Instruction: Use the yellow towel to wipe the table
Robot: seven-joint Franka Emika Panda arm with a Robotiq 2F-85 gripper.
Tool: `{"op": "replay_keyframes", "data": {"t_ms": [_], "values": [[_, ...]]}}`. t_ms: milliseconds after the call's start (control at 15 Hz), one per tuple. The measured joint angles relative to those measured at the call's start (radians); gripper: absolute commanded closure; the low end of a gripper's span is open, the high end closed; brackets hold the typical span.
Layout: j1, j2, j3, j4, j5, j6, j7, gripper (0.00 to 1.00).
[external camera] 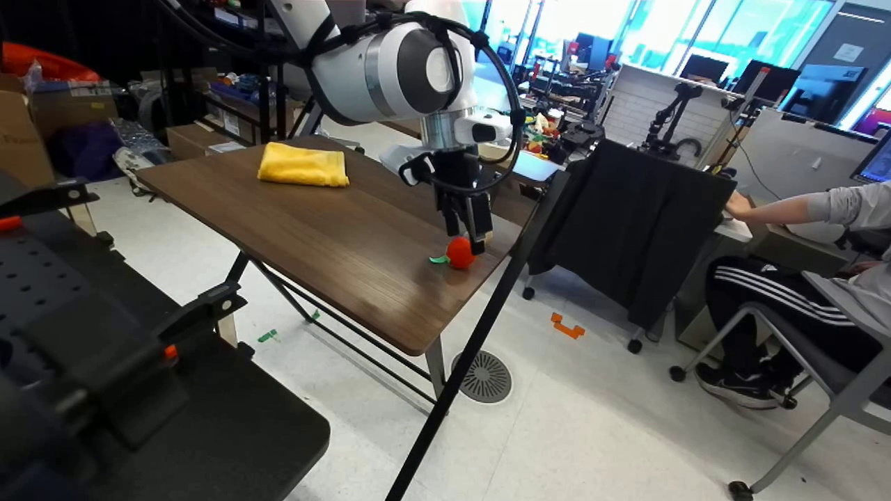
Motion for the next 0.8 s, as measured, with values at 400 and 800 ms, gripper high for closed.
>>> {"op": "replay_keyframes", "data": {"t_ms": [400,800], "values": [[-0.024,0.007,0.037,-0.036,0.004,0.087,-0.04,0.92],[-0.042,-0.081,0.191,-0.136,0.029,0.179,-0.169,0.98]]}}
